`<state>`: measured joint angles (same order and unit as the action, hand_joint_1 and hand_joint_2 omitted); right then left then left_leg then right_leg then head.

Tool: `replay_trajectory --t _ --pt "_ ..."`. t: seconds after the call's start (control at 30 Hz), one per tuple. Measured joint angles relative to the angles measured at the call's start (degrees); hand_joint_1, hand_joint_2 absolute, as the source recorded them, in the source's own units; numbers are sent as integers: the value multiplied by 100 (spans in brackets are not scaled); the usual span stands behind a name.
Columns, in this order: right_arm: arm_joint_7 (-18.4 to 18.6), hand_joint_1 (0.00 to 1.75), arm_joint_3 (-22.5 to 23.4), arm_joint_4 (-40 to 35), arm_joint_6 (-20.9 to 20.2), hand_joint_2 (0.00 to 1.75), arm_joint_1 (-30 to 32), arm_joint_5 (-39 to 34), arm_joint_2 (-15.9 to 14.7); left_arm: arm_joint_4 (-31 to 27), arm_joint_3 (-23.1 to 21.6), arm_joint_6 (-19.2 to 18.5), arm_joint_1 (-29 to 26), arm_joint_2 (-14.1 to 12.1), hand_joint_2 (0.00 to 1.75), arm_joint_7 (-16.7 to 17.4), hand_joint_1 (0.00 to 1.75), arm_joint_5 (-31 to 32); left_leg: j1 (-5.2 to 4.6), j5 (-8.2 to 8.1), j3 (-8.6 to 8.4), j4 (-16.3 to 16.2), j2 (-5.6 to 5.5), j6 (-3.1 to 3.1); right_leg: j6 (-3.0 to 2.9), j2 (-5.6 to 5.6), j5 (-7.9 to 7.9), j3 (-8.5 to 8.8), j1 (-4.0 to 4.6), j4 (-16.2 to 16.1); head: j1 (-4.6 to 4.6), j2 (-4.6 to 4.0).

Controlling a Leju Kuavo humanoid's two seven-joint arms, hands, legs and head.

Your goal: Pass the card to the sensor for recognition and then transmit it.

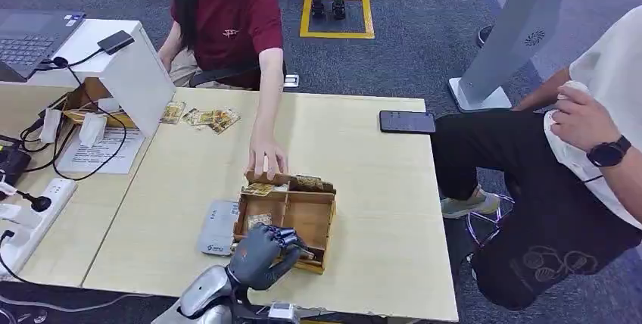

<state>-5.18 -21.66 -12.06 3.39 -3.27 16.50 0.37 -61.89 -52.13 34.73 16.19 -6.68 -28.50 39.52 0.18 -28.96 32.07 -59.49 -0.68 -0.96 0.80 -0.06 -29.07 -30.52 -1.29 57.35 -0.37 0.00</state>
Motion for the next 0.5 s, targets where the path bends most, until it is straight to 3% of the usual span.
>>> replay_trajectory --t 0.23,0.5 --pt "-2 0 9 0 24 175 16 -37 0 -753 634 -289 64 -191 175 31 175 -357 1 1 0 0 0 0 0 0 0 1 1 1 0 2" --pt "-46 0 37 0 31 175 37 -74 0 -1465 899 -356 71 -346 175 0 175 -435 0 0 1 0 0 0 0 0 0 1 0 1 2 0"
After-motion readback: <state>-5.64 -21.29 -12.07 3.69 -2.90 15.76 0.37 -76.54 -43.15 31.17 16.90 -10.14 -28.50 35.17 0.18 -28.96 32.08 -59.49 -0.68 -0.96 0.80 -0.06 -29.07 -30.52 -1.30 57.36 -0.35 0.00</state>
